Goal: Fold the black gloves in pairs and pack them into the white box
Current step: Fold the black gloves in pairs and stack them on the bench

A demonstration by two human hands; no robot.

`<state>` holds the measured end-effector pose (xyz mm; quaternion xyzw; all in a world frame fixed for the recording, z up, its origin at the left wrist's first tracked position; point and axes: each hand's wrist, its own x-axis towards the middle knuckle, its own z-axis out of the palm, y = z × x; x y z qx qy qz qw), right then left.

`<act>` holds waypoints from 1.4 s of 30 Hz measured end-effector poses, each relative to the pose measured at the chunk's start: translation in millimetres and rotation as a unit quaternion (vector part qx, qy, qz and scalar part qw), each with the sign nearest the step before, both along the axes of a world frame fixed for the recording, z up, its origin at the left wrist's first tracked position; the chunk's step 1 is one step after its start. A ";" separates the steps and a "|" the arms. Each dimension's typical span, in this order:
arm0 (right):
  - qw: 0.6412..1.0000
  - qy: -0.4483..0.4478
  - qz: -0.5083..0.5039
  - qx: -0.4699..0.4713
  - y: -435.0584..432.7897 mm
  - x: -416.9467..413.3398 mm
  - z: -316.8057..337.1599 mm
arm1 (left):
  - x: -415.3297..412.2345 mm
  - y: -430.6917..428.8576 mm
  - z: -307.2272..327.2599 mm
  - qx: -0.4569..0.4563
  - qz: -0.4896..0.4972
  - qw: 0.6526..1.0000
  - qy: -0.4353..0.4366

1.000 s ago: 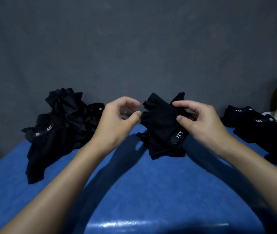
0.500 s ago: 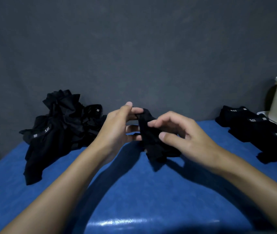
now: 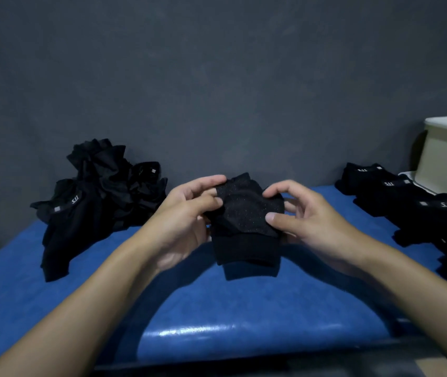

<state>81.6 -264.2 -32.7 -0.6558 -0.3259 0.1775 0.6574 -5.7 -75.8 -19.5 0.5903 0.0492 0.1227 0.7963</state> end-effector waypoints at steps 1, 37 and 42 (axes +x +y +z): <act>1.000 -0.004 -0.010 -0.012 -2.6 -1.8 -1.5 | -2.5 -1.9 -1.6 0.008 -0.012 1.000 0.019; 0.830 -0.292 0.106 -0.464 -47.3 -3.0 -15.5 | -29.0 -14.5 -45.8 0.729 -0.119 0.666 0.102; 0.836 -0.291 0.112 -0.452 -47.3 1.8 -12.5 | -33.7 -18.1 -40.4 0.723 -0.099 0.678 0.084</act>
